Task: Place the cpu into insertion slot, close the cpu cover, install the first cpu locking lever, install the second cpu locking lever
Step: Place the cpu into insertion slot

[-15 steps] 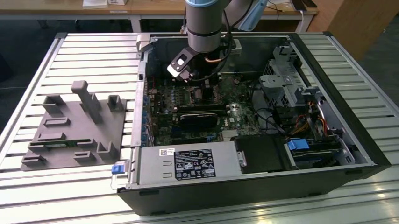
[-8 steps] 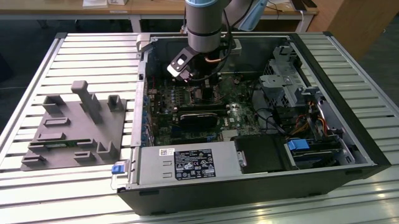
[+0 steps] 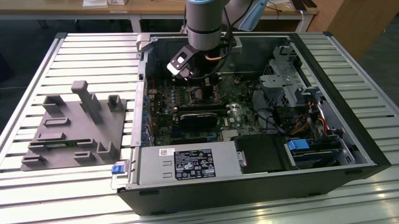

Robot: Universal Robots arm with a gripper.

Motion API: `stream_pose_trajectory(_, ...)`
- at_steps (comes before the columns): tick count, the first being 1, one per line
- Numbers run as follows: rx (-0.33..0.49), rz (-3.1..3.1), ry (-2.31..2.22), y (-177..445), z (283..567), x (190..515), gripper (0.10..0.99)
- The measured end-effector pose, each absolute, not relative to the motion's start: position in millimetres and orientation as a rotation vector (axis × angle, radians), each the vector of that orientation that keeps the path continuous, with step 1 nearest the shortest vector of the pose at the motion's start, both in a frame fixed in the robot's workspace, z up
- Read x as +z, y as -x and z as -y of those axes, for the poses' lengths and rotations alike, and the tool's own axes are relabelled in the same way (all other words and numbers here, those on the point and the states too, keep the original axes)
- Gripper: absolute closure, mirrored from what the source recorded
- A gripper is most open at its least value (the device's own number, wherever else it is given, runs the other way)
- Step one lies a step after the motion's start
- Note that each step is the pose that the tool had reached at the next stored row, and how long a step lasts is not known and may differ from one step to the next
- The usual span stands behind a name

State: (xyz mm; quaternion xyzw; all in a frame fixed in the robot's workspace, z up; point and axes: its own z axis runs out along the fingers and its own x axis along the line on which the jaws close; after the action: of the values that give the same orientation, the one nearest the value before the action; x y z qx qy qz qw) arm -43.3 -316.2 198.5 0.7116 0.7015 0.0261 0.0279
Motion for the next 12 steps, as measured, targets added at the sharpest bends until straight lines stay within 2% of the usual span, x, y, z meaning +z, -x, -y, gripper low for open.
stream_pose_trajectory(3,0.080,-2.166,-2.197,43.3,316.2,202.3,0.486)
stream_pose_trajectory(4,0.080,-2.166,-2.197,43.3,316.2,203.4,0.549)
stream_pose_trajectory(6,0.081,-2.166,-2.197,43.3,316.2,205.6,0.549)
stream_pose_trajectory(7,0.081,-2.166,-2.197,43.2,316.1,206.4,0.671)
stream_pose_trajectory(8,0.080,-2.166,-2.197,43.1,316.2,207.2,0.671)
stream_pose_trajectory(10,0.080,-2.166,-2.197,42.8,316.2,208.4,0.784)
stream_pose_trajectory(11,0.080,-2.166,-2.197,42.6,316.1,208.8,0.784)
stream_pose_trajectory(12,0.080,-2.166,-2.197,42.3,316.1,209.1,0.843)
